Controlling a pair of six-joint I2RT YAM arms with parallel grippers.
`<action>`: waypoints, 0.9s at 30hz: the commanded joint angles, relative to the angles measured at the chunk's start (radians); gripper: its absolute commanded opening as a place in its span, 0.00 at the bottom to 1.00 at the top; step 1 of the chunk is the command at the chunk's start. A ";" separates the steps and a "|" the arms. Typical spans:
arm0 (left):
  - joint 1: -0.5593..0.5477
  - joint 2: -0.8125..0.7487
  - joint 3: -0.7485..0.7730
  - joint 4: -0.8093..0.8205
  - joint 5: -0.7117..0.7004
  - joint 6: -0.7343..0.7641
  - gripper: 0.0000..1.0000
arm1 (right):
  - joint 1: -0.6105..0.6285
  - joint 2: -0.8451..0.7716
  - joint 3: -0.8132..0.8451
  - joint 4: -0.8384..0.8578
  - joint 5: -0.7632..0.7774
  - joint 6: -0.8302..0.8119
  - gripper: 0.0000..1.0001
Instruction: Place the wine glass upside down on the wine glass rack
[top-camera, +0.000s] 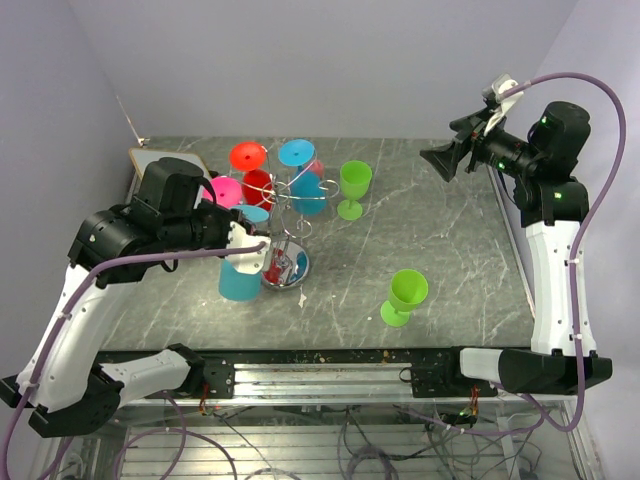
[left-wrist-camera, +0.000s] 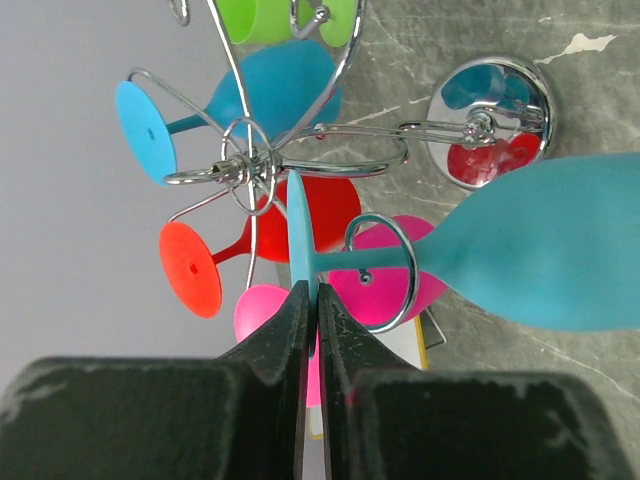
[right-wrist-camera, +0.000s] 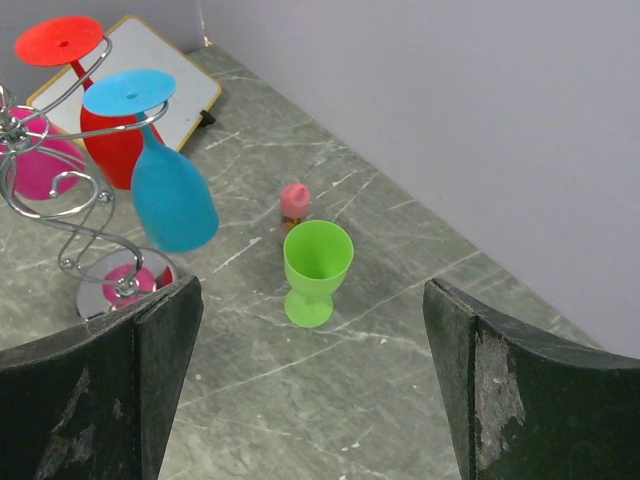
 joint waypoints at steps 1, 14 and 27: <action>0.002 -0.004 -0.015 0.030 0.017 -0.016 0.15 | -0.007 -0.030 -0.016 0.004 0.033 -0.029 0.91; 0.002 -0.013 -0.012 -0.008 0.041 -0.012 0.26 | -0.008 -0.046 -0.035 -0.013 0.064 -0.066 0.92; 0.002 -0.022 0.010 -0.056 0.055 -0.024 0.37 | -0.006 -0.039 -0.031 -0.224 0.084 -0.193 0.91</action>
